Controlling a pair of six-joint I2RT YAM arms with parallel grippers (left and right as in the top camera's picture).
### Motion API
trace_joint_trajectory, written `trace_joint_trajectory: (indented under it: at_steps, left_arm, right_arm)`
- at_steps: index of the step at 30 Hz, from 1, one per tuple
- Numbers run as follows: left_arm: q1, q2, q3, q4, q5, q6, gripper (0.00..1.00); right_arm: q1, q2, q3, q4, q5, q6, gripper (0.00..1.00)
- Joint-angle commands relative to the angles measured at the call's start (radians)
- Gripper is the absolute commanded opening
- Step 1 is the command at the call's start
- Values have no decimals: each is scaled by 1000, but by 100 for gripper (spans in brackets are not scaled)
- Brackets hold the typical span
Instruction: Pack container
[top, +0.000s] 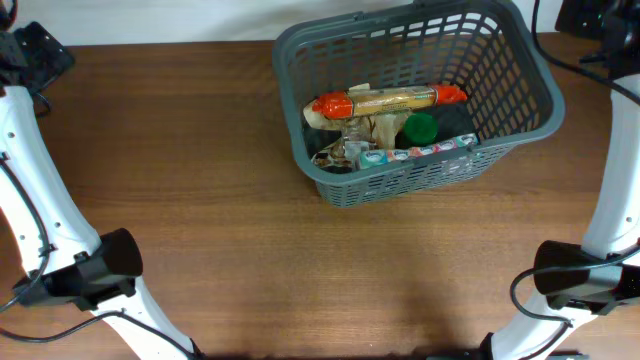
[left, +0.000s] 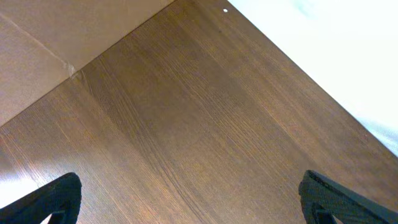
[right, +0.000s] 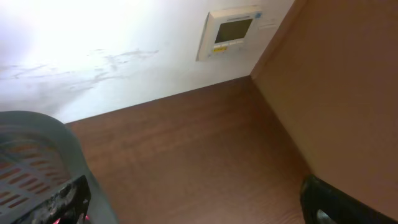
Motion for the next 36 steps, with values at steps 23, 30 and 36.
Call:
trace_joint_trajectory:
  at_steps: [23, 30, 36]
  left_arm:
    - [2, -26, 13, 2, 0, -13, 99]
    - [2, -26, 13, 2, 0, -13, 99]
    - [2, -26, 13, 2, 0, -13, 99]
  right_arm:
    - [78, -447, 17, -1, 9, -7, 99]
    - [242, -577, 15, -2, 9, -7, 99]
    - [269, -703, -85, -3, -9, -7, 99]
